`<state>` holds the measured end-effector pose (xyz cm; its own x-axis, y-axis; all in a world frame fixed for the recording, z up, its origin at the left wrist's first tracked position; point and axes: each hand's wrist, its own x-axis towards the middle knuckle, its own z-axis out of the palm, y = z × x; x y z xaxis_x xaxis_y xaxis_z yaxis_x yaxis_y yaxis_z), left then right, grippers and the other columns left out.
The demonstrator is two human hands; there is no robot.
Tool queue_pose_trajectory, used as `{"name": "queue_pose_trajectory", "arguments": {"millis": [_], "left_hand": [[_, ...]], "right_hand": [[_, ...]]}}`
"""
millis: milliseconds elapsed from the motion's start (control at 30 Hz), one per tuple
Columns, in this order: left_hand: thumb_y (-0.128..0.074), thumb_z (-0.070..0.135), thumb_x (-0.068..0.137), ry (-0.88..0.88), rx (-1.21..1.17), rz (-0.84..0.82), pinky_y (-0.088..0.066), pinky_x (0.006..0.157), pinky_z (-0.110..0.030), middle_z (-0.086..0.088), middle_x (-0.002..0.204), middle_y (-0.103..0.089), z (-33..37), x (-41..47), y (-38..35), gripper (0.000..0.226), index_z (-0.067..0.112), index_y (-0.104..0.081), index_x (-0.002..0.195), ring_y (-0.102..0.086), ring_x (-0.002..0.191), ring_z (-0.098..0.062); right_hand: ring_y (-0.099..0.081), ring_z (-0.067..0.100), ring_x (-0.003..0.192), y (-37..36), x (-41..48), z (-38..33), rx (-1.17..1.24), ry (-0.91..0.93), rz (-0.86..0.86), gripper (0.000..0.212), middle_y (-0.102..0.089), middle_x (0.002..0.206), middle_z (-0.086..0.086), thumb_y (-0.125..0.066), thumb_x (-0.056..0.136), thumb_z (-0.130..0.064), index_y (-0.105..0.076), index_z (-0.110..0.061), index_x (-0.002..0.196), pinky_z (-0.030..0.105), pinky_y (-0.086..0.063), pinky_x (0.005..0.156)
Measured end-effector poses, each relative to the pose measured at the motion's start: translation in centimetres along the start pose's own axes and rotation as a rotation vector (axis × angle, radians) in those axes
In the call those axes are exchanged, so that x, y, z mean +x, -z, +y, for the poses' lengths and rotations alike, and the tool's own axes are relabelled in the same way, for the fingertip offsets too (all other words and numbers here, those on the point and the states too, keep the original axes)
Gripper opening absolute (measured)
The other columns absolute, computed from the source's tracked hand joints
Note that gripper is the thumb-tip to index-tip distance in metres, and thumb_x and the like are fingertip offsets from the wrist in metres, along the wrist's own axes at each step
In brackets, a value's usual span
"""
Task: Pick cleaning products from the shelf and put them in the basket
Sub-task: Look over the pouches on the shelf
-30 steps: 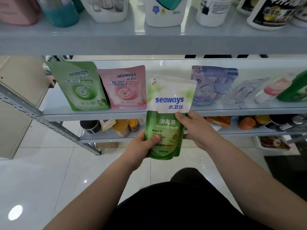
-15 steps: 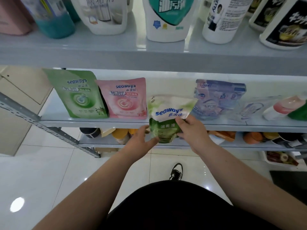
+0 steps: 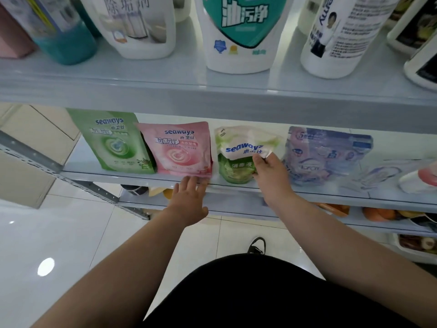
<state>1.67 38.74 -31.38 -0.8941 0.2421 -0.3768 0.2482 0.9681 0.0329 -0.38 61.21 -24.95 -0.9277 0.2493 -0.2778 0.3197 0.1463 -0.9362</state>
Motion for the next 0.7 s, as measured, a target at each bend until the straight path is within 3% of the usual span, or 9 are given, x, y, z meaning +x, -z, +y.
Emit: {"name": "queue_pose_trajectory", "arguments": {"millis": [67,133,233,400,633,700], "left_hand": [[-0.055,0.053,0.092,0.003,0.021,-0.004,-0.016,0.125,-0.053,-0.013,0.165,-0.013,-0.1,0.3,0.0,0.094,0.024,-0.001,0.163,-0.008,0.154,-0.041],[-0.053,0.055,0.093,0.013,0.034,-0.022,-0.015,0.125,-0.054,-0.012,0.166,-0.011,-0.3,0.5,0.0,0.093,0.026,0.000,0.163,-0.005,0.154,-0.045],[-0.053,0.056,0.093,0.010,0.034,-0.044,-0.014,0.126,-0.055,-0.012,0.168,-0.008,-0.4,0.8,0.0,0.093,0.027,0.002,0.163,-0.002,0.154,-0.047],[-0.054,0.056,0.092,-0.003,0.049,-0.074,-0.015,0.125,-0.054,-0.010,0.169,-0.003,-0.7,1.2,0.5,0.095,0.029,0.003,0.163,0.000,0.155,-0.046],[-0.053,0.053,0.093,-0.026,0.043,-0.101,-0.017,0.125,-0.054,-0.010,0.170,0.003,-1.0,1.3,0.8,0.094,0.029,0.004,0.163,0.001,0.155,-0.045],[-0.050,0.050,0.095,-0.040,0.043,-0.108,-0.018,0.125,-0.055,-0.010,0.170,0.002,-1.0,1.0,0.8,0.090,0.027,0.003,0.164,0.000,0.155,-0.044]], "right_hand": [[-0.068,0.026,0.109,-0.1,0.4,0.0,0.045,0.004,0.010,0.013,-0.073,0.107,-0.005,-0.054,0.089,-0.054,-0.066,-0.055,0.086,0.059,-0.053,0.099],[-0.067,0.026,0.110,-0.1,0.8,-0.1,0.070,0.001,0.032,0.021,-0.073,0.107,-0.006,-0.056,0.096,-0.047,-0.066,-0.059,0.082,0.059,-0.053,0.100],[-0.067,0.024,0.111,-0.3,1.3,0.0,0.083,-0.007,0.051,0.026,-0.073,0.107,-0.009,-0.057,0.103,-0.040,-0.067,-0.055,0.084,0.057,-0.053,0.101],[-0.067,0.023,0.111,-0.8,1.6,0.2,0.085,0.012,0.061,0.013,-0.072,0.110,-0.007,-0.055,0.105,-0.038,-0.063,-0.042,0.096,0.057,-0.054,0.099],[-0.064,0.023,0.116,-1.1,1.5,0.0,0.006,0.012,0.085,0.008,-0.071,0.118,-0.008,-0.053,0.102,-0.047,-0.060,-0.045,0.101,0.054,-0.051,0.102],[-0.063,0.023,0.118,-0.9,1.1,-0.2,-0.060,0.013,0.077,0.016,-0.069,0.118,-0.010,-0.052,0.099,-0.051,-0.058,-0.043,0.111,0.048,-0.051,0.100]]}}
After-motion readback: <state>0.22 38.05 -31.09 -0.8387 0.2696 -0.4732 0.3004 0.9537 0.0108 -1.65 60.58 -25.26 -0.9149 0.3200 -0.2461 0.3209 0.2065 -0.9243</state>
